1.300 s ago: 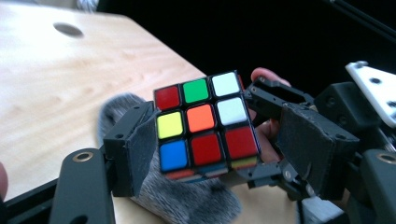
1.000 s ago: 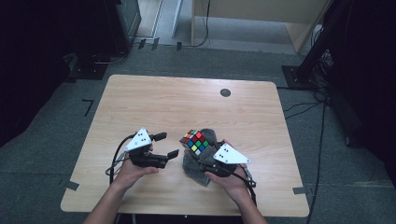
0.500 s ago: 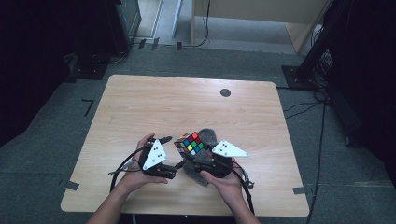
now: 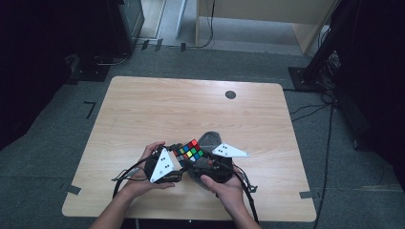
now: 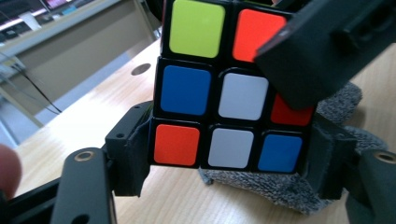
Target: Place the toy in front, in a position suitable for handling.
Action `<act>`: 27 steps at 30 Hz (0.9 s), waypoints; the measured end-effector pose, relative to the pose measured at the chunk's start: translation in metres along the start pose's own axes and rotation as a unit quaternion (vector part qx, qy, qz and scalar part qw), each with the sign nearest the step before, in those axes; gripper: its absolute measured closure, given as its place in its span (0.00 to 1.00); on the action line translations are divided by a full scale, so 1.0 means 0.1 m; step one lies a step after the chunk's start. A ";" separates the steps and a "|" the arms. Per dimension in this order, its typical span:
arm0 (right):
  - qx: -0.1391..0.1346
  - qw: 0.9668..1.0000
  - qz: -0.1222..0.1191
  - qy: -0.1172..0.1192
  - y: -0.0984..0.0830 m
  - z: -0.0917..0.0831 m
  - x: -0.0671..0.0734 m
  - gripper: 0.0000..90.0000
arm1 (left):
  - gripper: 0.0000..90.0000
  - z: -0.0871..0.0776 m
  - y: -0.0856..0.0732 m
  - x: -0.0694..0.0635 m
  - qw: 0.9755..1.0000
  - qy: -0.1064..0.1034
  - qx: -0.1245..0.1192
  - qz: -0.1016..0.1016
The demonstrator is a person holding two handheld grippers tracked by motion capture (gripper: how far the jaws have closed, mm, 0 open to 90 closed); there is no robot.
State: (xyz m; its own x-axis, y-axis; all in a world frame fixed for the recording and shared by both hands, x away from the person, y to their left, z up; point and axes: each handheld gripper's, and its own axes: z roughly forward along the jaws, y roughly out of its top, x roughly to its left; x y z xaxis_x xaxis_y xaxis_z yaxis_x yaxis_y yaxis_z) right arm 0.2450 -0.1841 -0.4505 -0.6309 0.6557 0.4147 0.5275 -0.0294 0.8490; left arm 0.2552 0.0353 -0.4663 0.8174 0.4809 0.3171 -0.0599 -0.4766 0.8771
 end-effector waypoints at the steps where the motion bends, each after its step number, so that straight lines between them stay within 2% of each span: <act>1: 0.004 1.000 0.014 0.002 0.00 0.00 -0.01 0.38 | 0.36 0.00 0.00 -0.01 1.000 0.003 -0.002 0.004; 3: 0.002 0.999 0.029 0.017 0.01 -0.01 -0.06 0.38 | 0.37 0.00 0.00 -0.01 1.000 0.003 -0.005 0.001; 4: 0.002 0.999 0.029 0.017 0.01 -0.01 -0.06 0.38 | 0.37 0.00 0.01 0.01 1.000 0.000 -0.007 -0.004; 6: -0.002 0.999 0.042 0.034 0.03 -0.03 -0.10 0.36 | 0.38 -0.01 0.00 0.05 1.000 0.003 -0.005 -0.018; 7: -0.012 0.998 0.051 0.044 0.05 -0.08 -0.16 0.33 | 0.38 -0.02 -0.01 0.08 1.000 0.005 -0.005 -0.027; 10: -0.028 0.997 0.051 0.042 0.09 -0.16 -0.21 0.32 | 0.38 -0.07 -0.05 0.22 0.998 0.008 -0.006 -0.064; 12: -0.037 0.999 0.030 0.018 0.11 -0.22 -0.27 0.32 | 0.38 -0.11 -0.08 0.31 0.996 0.009 -0.009 -0.087; 13: -0.033 0.999 0.004 -0.005 0.10 -0.23 -0.30 0.32 | 0.38 -0.13 -0.09 0.34 0.995 0.011 -0.011 -0.098; 14: -0.020 0.999 -0.032 -0.036 0.08 -0.22 -0.32 0.32 | 0.38 -0.14 -0.10 0.38 0.994 0.010 -0.013 -0.109; 15: 0.025 0.998 -0.051 -0.040 0.01 -0.15 -0.38 0.31 | 0.38 -0.16 -0.11 0.40 0.993 0.009 -0.014 -0.119; 16: 0.025 0.998 -0.051 -0.040 0.01 -0.15 -0.38 0.31 | 0.38 -0.17 -0.12 0.42 0.992 0.007 -0.016 -0.128; 17: 0.054 0.997 -0.046 -0.023 -0.02 -0.10 -0.41 0.30 | 0.38 -0.18 -0.13 0.44 0.991 0.003 -0.017 -0.136; 18: 0.077 0.995 -0.051 -0.023 -0.06 -0.05 -0.43 0.30 | 0.38 -0.18 -0.13 0.44 0.990 0.000 -0.018 -0.142; 19: 0.095 0.993 -0.068 -0.034 -0.11 0.00 -0.44 0.30 | 0.38 -0.18 -0.13 0.44 0.989 -0.004 -0.018 -0.145; 21: 0.130 0.983 -0.110 -0.064 -0.22 0.09 -0.43 0.29 | 0.38 -0.18 -0.13 0.44 0.989 -0.014 -0.019 -0.148; 22: 0.145 0.979 -0.126 -0.069 -0.26 0.13 -0.42 0.28 | 0.38 -0.18 -0.13 0.43 0.989 -0.017 -0.020 -0.146; 23: 0.161 0.973 -0.146 -0.077 -0.31 0.17 -0.42 0.27 | 0.38 -0.18 -0.13 0.43 0.989 -0.019 -0.021 -0.146; 24: 0.184 0.962 -0.172 -0.101 -0.39 0.22 -0.42 0.28 | 0.38 -0.18 -0.13 0.43 0.988 -0.023 -0.023 -0.150; 25: 0.184 0.962 -0.172 -0.101 -0.39 0.22 -0.42 0.28 | 0.38 -0.19 -0.13 0.43 0.987 -0.027 -0.027 -0.155; 26: 0.193 0.958 -0.180 -0.107 -0.42 0.24 -0.43 0.29 | 0.38 -0.19 -0.13 0.44 0.986 -0.030 -0.031 -0.158; 27: 0.199 0.956 -0.185 -0.112 -0.45 0.26 -0.44 0.29 | 0.38 -0.20 -0.13 0.44 0.986 -0.031 -0.032 -0.162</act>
State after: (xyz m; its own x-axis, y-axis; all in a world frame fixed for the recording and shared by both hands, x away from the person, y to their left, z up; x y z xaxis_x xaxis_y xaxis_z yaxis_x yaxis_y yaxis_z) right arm 0.2637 -0.1920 -0.5152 -0.7025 0.7117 -0.0073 0.4949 0.4957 0.7137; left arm 0.2807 0.0775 -0.4564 0.8329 0.5533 -0.0038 0.1748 -0.2566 0.9506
